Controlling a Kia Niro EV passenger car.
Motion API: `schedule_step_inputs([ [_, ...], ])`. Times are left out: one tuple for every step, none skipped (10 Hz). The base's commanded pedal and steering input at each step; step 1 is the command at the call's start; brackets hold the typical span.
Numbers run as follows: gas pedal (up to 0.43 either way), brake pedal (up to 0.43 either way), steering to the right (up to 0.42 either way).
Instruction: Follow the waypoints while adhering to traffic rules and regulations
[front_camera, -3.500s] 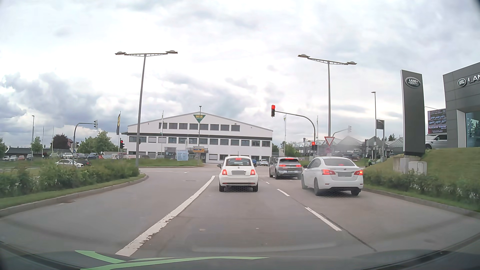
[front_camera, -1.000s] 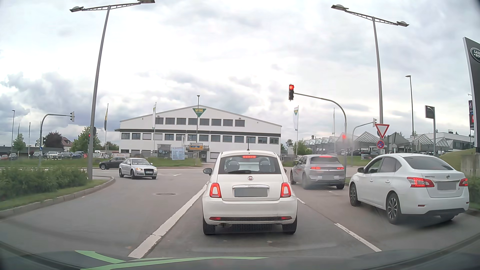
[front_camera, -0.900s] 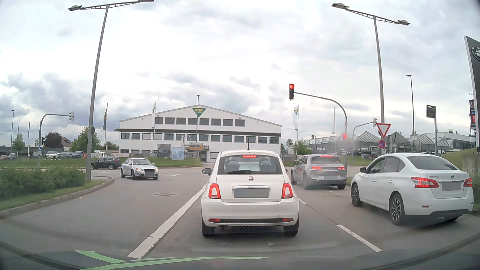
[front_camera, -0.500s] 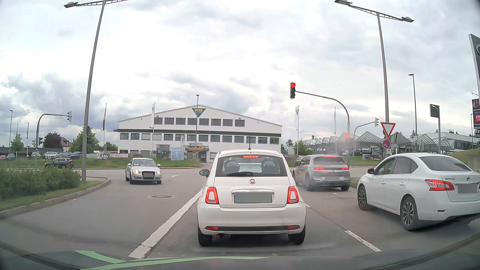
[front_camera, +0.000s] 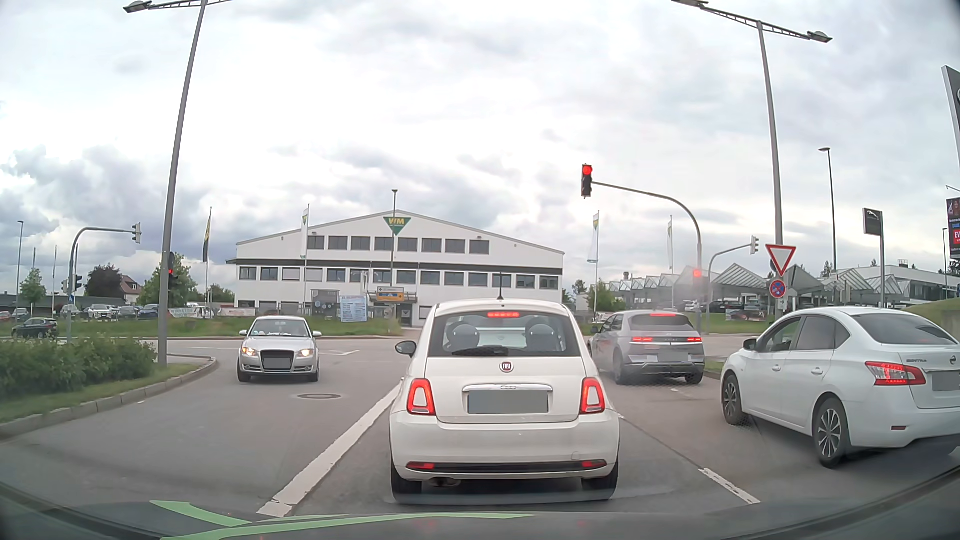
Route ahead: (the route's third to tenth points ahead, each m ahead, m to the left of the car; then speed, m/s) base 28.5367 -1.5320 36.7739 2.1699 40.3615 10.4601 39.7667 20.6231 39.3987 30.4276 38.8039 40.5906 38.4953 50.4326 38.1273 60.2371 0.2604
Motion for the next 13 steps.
schedule_step_inputs([
  [0.000,0.213,-0.001],
  [0.000,0.213,-0.001],
  [0.000,0.213,-0.001],
  [0.000,0.220,-0.001],
  [0.000,0.220,-0.001],
  [0.000,0.244,-0.001],
  [0.000,0.299,-0.001],
  [0.000,0.311,-0.001],
  [0.000,0.317,-0.001],
  [0.000,0.317,-0.001],
  [0.000,0.323,-0.001],
  [0.000,0.323,-0.001],
  [0.000,0.323,-0.001],
])
